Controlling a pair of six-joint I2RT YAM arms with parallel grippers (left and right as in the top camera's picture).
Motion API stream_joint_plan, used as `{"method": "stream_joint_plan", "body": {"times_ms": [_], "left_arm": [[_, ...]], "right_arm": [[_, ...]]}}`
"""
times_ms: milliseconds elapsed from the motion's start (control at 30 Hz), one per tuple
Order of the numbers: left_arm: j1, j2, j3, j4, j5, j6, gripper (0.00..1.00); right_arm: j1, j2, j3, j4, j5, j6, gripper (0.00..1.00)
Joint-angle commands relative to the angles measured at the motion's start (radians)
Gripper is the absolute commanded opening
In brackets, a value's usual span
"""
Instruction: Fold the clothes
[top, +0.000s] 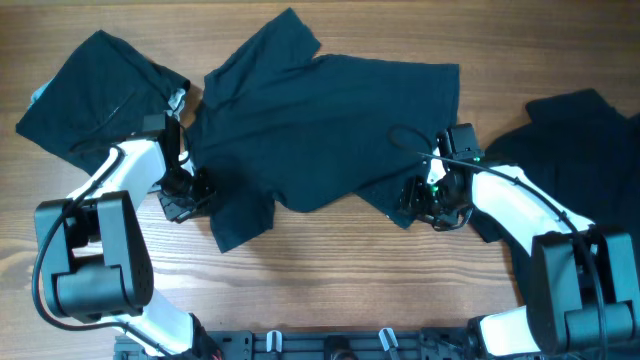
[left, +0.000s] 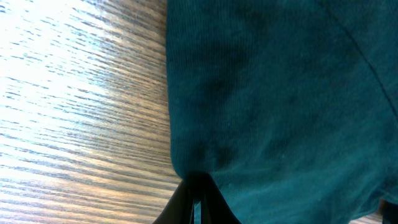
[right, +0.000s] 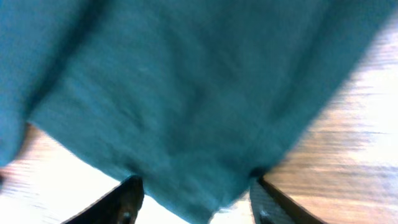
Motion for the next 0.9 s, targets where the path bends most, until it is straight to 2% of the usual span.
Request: {"method": "stream_joint_plan", "body": {"times_ms": [0, 100, 200, 233, 367, 467, 633, 800, 833, 867], "left_arm": [[-0.004, 0.046, -0.041, 0.036, 0.004, -0.002, 0.06], [-0.004, 0.046, -0.041, 0.036, 0.004, -0.002, 0.06], [-0.004, 0.046, -0.041, 0.036, 0.004, -0.002, 0.06], [-0.004, 0.046, -0.041, 0.036, 0.004, -0.002, 0.05], [-0.003, 0.044, -0.036, 0.027, 0.004, -0.001, 0.04], [0.014, 0.033, -0.010, -0.014, 0.004, 0.003, 0.04], [0.080, -0.011, 0.046, -0.054, 0.003, 0.011, 0.04], [0.146, -0.061, 0.068, -0.098, 0.000, 0.034, 0.04], [0.155, -0.068, 0.068, -0.109, 0.000, 0.034, 0.04], [0.163, -0.073, 0.068, -0.129, 0.000, 0.037, 0.08]], "right_arm": [[0.012, 0.030, -0.050, 0.046, -0.078, -0.045, 0.41], [0.013, 0.030, -0.050, 0.021, -0.074, -0.058, 0.37], [0.012, 0.029, -0.048, 0.003, -0.018, -0.043, 0.08], [0.012, 0.028, -0.044, -0.005, 0.002, -0.036, 0.04], [-0.013, -0.006, 0.046, -0.147, 0.173, 0.018, 0.04], [-0.054, -0.045, 0.144, -0.338, 0.335, 0.069, 0.04], [-0.098, -0.061, 0.201, -0.438, 0.365, 0.068, 0.04], [-0.116, -0.061, 0.200, -0.467, 0.369, 0.043, 0.05], [-0.116, -0.061, 0.200, -0.468, 0.368, 0.029, 0.15], [-0.116, -0.061, 0.200, -0.470, 0.368, 0.011, 0.38]]}}
